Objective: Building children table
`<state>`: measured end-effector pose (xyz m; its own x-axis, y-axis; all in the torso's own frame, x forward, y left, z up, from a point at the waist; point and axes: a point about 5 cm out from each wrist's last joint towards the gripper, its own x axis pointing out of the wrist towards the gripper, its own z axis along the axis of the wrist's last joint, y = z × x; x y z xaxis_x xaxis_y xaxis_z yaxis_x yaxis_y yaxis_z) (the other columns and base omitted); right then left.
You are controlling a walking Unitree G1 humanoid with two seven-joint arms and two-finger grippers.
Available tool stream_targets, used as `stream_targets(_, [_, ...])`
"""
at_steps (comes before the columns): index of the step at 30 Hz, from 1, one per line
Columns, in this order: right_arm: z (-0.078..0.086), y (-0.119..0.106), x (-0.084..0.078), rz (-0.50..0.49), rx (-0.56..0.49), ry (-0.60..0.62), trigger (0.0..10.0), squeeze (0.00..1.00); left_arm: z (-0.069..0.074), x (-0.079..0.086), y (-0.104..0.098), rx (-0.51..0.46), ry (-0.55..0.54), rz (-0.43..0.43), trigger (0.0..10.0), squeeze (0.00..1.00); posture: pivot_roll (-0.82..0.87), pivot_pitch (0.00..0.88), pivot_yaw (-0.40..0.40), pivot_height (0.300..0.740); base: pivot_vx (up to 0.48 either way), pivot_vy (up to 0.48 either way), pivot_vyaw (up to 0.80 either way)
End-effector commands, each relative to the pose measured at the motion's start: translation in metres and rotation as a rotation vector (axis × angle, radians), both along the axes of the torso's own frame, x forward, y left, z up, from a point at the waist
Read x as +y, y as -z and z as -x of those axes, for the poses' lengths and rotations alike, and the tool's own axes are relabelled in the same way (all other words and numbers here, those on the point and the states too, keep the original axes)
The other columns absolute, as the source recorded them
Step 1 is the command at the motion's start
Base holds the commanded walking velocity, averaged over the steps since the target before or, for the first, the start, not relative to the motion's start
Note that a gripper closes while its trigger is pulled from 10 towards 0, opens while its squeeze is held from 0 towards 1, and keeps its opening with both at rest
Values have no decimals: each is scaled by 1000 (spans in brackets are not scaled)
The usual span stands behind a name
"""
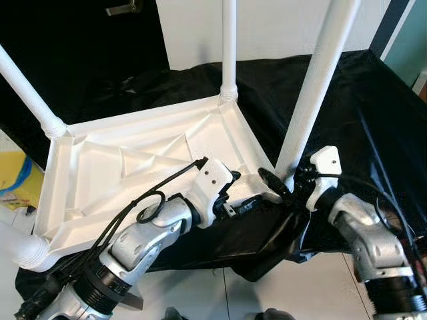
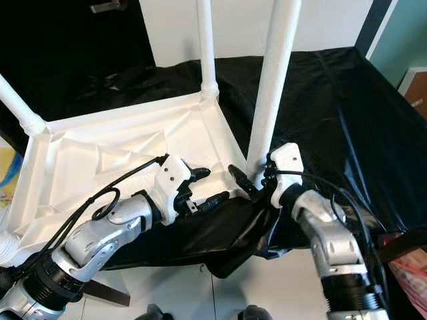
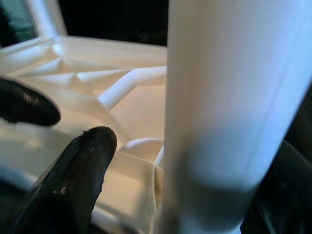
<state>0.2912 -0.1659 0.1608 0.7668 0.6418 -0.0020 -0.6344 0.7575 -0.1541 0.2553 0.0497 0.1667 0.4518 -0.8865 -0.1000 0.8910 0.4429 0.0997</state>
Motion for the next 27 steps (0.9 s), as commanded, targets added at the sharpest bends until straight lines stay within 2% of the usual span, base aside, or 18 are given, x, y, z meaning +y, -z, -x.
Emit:
stream_targets(1, [1,5,5,0,21,-48,10000,0,12,-5,-2,12,217,-13,10000,0,-131,72,58,740,0,0,0])
stream_targets(6, [-8,7,2,56,33,-83,10000,0,12,-6,-3,10,213,-8,10000,0,-121,69,50,740,0,0,0])
stream_targets(7, [-12,8,-1,82,41,-95,2353,0,11,-6,-4,8,207,-6,10000,0,-114,67,43,740,0,0,0])
stream_targets(10, [-12,8,-1,82,41,-95,2353,0,11,-6,-4,8,207,-6,10000,0,-114,67,43,740,0,0,0])
stream_targets(11, [-14,11,-4,98,52,-99,0,0,11,-5,-4,7,198,-5,10000,0,-108,68,38,740,0,0,0])
stream_targets(19, [-15,20,-10,113,92,-103,0,0,12,-3,-3,10,180,-3,10000,0,-99,69,29,740,0,0,0])
stream_targets(20, [-14,22,-9,102,101,-101,10000,0,12,-2,-2,11,178,-4,10000,0,-99,70,27,740,0,0,0])
stream_targets(22, [-12,23,-6,63,111,-85,10000,0,12,-2,-1,13,175,-5,10000,0,-101,72,27,740,0,0,0])
stream_targets(27, [-11,23,-4,50,112,-75,10000,0,12,-2,-1,14,174,-5,10000,0,-102,72,27,740,0,0,0])
